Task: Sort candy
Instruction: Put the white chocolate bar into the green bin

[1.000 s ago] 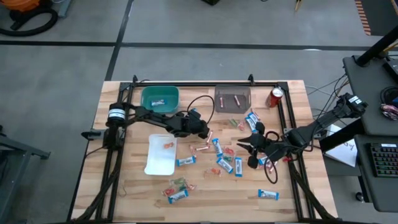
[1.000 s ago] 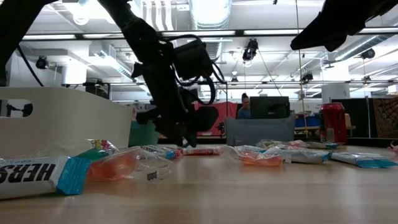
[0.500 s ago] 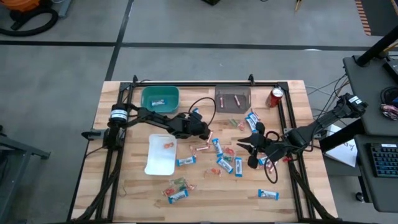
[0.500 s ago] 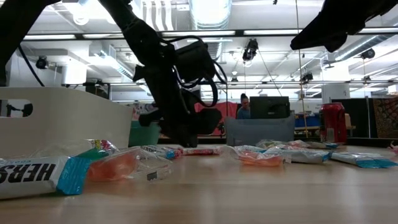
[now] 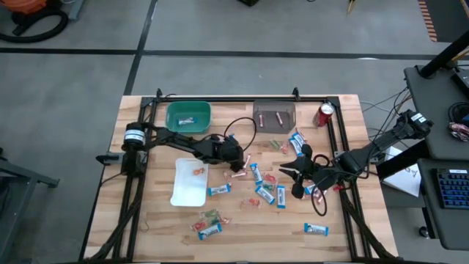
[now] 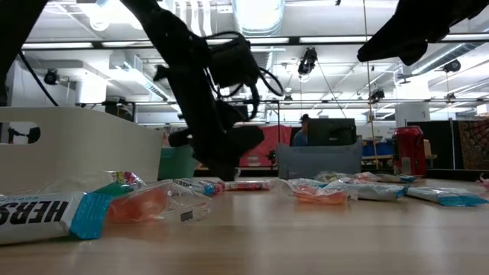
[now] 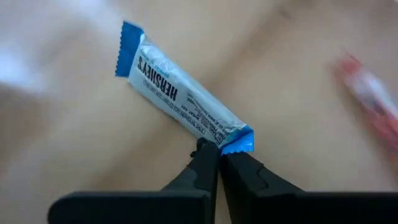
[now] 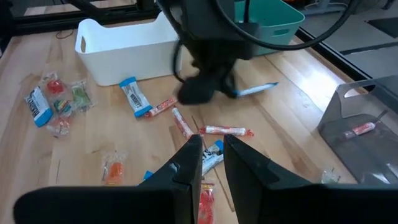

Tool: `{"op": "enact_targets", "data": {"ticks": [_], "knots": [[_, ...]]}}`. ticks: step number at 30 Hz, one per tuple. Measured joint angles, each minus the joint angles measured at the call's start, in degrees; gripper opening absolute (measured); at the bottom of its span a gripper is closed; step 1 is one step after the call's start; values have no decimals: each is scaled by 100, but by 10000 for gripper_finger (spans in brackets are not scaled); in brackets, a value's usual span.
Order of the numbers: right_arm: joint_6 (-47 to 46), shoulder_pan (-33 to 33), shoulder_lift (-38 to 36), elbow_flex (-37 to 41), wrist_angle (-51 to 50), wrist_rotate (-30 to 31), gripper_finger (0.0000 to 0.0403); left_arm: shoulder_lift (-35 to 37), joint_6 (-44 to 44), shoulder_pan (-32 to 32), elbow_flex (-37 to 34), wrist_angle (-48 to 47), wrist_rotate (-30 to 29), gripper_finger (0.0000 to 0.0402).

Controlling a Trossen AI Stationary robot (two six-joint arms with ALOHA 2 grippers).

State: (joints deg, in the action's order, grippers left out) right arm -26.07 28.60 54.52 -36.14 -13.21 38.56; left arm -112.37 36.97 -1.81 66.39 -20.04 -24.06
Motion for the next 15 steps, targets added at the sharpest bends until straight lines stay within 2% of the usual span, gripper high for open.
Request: {"op": "enact_targets", "data": {"ticks": [3, 11, 15], "knots": [[-24, 0, 0, 0, -1, -2, 59, 200, -203, 3, 0, -514, 564, 0], [-33, 0, 0, -2, -3, -9, 60, 505, -658, -23, 11, -756, 611, 0], [-32, 2, 0, 0, -14, -16, 59, 544, -806, -32, 22, -855, 861, 0]]}}
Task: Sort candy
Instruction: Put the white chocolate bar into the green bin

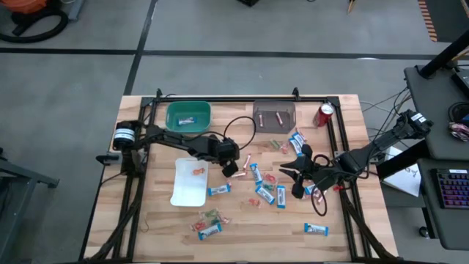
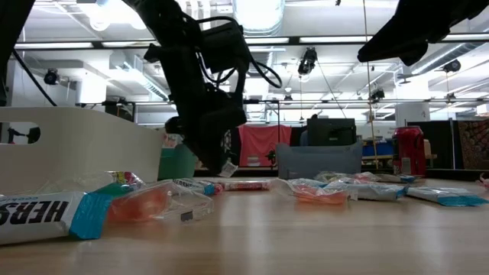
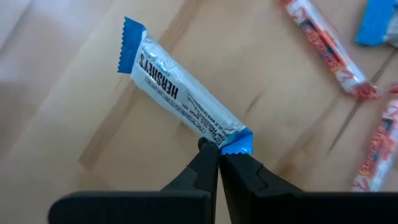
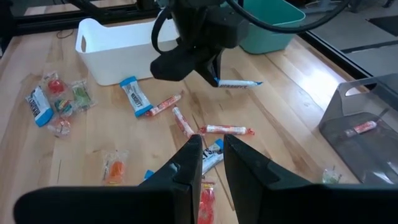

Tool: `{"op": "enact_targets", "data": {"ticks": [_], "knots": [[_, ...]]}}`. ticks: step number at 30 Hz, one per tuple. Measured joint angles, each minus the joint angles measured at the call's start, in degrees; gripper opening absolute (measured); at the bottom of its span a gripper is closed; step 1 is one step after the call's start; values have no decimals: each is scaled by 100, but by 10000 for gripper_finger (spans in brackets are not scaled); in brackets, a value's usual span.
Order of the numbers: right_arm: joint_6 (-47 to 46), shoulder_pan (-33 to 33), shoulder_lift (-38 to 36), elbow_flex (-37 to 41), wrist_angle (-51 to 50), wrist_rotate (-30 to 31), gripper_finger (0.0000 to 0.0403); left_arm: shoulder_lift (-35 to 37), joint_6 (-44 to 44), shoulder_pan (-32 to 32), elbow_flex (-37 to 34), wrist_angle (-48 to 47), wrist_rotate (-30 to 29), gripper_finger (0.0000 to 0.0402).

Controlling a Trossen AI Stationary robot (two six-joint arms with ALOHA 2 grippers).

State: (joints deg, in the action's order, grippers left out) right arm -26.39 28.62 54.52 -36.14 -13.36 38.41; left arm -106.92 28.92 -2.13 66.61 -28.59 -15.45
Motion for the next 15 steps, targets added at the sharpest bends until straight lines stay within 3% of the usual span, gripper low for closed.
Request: {"op": "enact_targets", "data": {"ticks": [8, 15], "knots": [[0, 0, 0, 13, -12, 0, 59, 309, -263, 7, 0, 8, -94, 0], [0, 0, 0, 20, -12, 1, 61, 1248, -788, -50, 8, -359, -234, 0]]}}
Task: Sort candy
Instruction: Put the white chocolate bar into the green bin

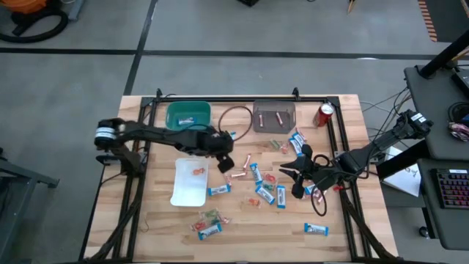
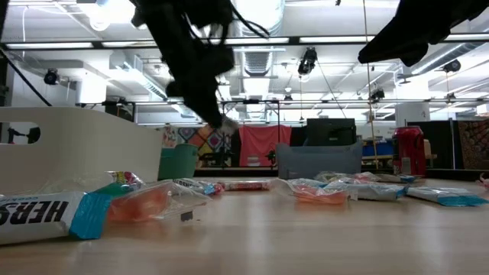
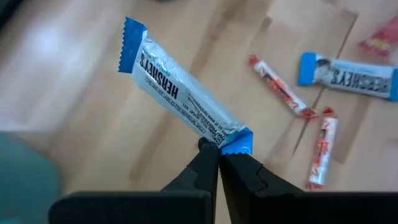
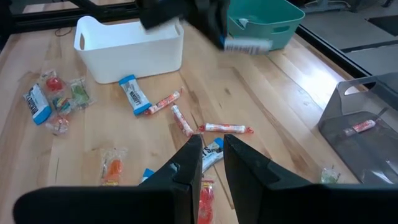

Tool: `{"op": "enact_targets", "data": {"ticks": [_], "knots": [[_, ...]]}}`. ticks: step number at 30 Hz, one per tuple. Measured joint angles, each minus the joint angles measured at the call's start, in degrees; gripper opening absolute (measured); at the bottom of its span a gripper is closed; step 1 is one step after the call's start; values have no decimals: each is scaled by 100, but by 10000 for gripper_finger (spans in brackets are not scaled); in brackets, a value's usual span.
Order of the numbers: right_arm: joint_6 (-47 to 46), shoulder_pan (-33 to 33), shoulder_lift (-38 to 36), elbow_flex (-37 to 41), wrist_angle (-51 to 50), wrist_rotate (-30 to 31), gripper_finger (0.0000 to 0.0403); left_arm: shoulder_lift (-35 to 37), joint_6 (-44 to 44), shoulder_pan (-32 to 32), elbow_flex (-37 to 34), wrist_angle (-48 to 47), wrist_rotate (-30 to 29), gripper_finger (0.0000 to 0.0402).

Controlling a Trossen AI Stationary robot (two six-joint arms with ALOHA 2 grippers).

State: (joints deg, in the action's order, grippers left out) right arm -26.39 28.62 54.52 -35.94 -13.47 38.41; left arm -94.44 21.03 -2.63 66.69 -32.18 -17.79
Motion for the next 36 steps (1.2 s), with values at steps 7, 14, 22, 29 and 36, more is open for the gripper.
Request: {"op": "enact_targets", "data": {"ticks": [7, 14, 22, 29, 36], "knots": [[0, 0, 0, 2, 14, 4, 60, 1086, 12, -416, 0, -1372, -678, 0], [0, 0, 0, 2, 24, 11, 61, 1391, -126, -1484, -10, -2421, -719, 0], [-4, 0, 0, 3, 28, 11, 61, 1002, -1350, -2935, -196, -2463, 785, 0], [-25, 0, 0, 4, 41, 11, 61, 513, -2169, -3622, -194, -2531, 1490, 0], [-62, 0, 0, 4, 50, 13, 61, 337, -2276, -3878, -194, -2361, 1700, 0]]}}
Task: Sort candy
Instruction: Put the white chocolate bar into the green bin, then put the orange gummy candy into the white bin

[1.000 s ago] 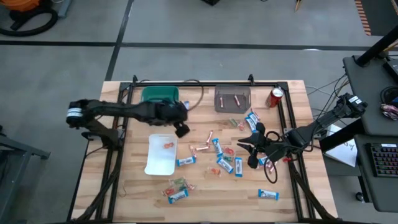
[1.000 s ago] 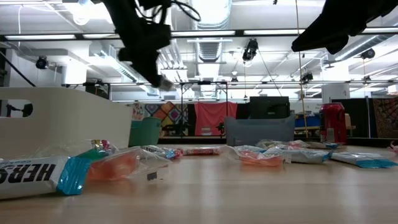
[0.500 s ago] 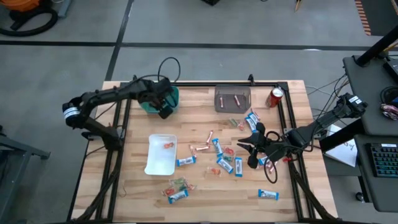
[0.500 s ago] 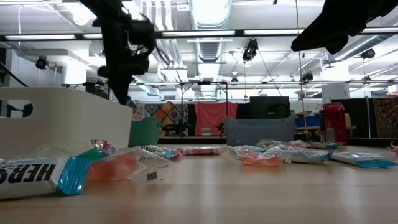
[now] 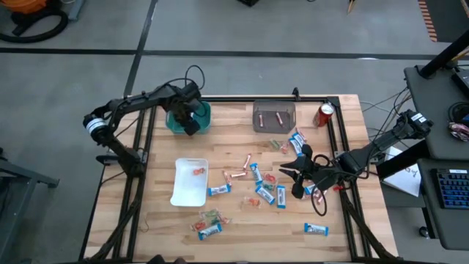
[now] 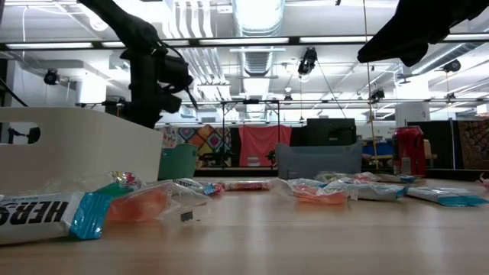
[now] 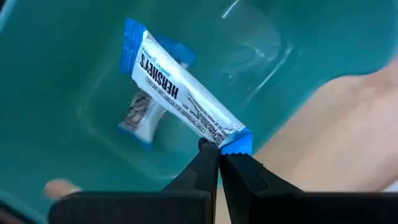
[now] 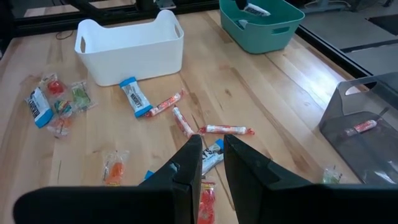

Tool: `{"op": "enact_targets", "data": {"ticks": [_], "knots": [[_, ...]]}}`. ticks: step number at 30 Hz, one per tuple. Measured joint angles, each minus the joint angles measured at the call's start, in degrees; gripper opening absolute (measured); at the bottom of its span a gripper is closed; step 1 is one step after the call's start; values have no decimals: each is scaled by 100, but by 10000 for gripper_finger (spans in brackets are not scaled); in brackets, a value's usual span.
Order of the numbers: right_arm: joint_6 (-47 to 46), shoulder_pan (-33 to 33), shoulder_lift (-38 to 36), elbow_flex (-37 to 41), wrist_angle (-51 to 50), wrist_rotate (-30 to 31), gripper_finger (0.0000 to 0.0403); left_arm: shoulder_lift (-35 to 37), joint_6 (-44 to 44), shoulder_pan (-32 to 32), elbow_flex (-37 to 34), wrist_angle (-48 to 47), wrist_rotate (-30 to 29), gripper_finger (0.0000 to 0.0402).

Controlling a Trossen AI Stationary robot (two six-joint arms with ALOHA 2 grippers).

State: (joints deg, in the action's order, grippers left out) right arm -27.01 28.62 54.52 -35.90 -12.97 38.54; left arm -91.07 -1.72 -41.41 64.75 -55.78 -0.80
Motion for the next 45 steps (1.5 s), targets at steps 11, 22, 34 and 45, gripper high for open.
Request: {"op": "enact_targets", "data": {"ticks": [11, 22, 34, 45], "knots": [[-15, 0, 0, 0, 0, 2, 61, 2, 94, -47, 0, 252, 135, 0], [-103, 0, 0, 2, 0, 0, 61, 2, 248, -124, 0, 334, -558, 46], [-196, 0, 0, 2, -2, -2, 61, 39, 110, -111, 0, 349, -883, 86], [-1490, -243, 0, 2, -307, -91, 56, 851, 527, 712, -9, 513, -278, 87]]}}
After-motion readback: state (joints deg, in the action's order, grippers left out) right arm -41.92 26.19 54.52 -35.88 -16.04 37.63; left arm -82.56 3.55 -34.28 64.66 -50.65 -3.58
